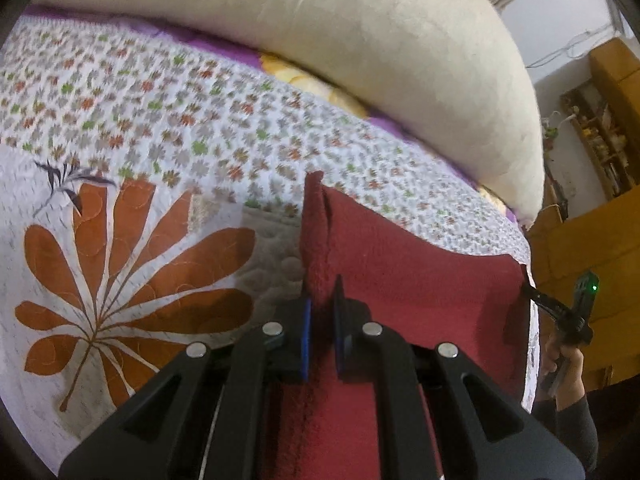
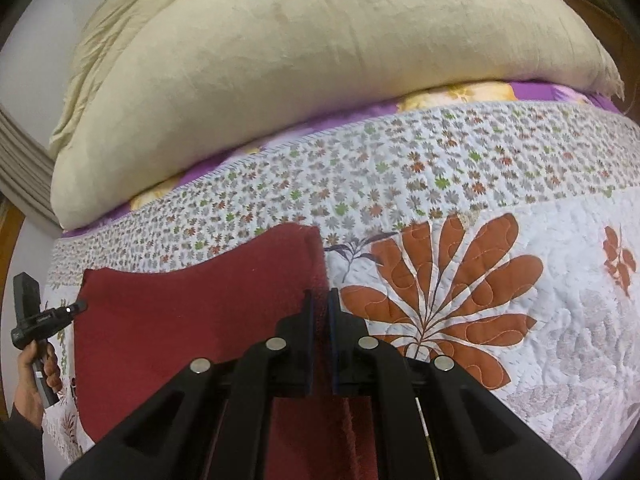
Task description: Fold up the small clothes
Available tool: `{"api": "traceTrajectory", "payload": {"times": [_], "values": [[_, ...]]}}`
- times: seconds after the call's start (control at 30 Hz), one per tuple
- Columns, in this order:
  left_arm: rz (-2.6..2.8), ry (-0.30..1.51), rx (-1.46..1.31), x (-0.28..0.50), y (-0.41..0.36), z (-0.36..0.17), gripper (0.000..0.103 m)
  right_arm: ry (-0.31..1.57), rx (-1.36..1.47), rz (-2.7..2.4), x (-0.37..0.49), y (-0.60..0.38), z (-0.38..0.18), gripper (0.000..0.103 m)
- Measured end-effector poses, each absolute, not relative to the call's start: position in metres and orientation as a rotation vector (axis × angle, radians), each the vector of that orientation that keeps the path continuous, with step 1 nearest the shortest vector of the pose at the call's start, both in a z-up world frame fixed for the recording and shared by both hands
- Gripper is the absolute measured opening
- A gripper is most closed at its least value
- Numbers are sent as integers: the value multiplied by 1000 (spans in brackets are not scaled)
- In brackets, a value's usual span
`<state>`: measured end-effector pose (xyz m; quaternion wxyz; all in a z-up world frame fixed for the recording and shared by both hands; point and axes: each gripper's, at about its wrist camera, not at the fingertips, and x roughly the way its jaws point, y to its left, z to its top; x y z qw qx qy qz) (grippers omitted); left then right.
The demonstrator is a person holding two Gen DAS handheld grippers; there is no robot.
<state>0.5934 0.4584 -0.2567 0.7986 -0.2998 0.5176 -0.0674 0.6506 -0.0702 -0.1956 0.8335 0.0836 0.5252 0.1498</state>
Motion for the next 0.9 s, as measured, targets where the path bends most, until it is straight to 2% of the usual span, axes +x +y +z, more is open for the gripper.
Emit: {"api": "traceTrajectory", "payload": {"times": [0.17, 0.2, 0.23, 0.27, 0.37, 0.43, 0.57, 0.6, 0.63, 0.67, 0.77, 0.8, 0.83, 0.87, 0.9], "values": [[-56, 1206, -656, 595, 468, -291, 13, 1184, 176, 268, 661, -74, -230, 7], [-31, 1187, -665, 592, 471, -288, 16, 1210, 177, 262, 664, -75, -239, 9], [32, 1150, -659, 586, 474, -278, 22, 1232, 183, 254, 665, -76, -246, 17], [81, 1112, -633, 580, 474, -267, 21, 1232, 203, 244, 663, -82, -249, 19], [53, 999, -604, 569, 467, -236, 24, 1197, 310, 268, 653, -101, -246, 21], [-98, 1013, -647, 573, 452, -234, 29, 1181, 362, 296, 644, -113, -242, 21], [-113, 1180, -565, 585, 432, -264, 27, 1159, 461, 400, 636, -119, -235, 21], [-87, 1210, -573, 585, 434, -273, 22, 1167, 473, 415, 637, -119, -236, 21], [-67, 1226, -595, 585, 438, -281, 9, 1173, 493, 430, 637, -119, -240, 21], [-47, 1231, -619, 583, 444, -288, 7, 1180, 505, 442, 638, -118, -244, 21], [-61, 1235, -660, 580, 452, -292, 6, 1261, 499, 395, 639, -116, -272, 18], [-59, 1236, -660, 578, 453, -289, 6, 1279, 483, 375, 639, -117, -280, 9], [-53, 1232, -655, 574, 455, -284, 7, 1279, 476, 368, 639, -119, -282, 5], [-52, 1205, -649, 565, 457, -272, 11, 1272, 493, 371, 638, -122, -280, 5], [-80, 1172, -647, 557, 459, -262, 18, 1250, 544, 381, 633, -128, -271, 11]]}}
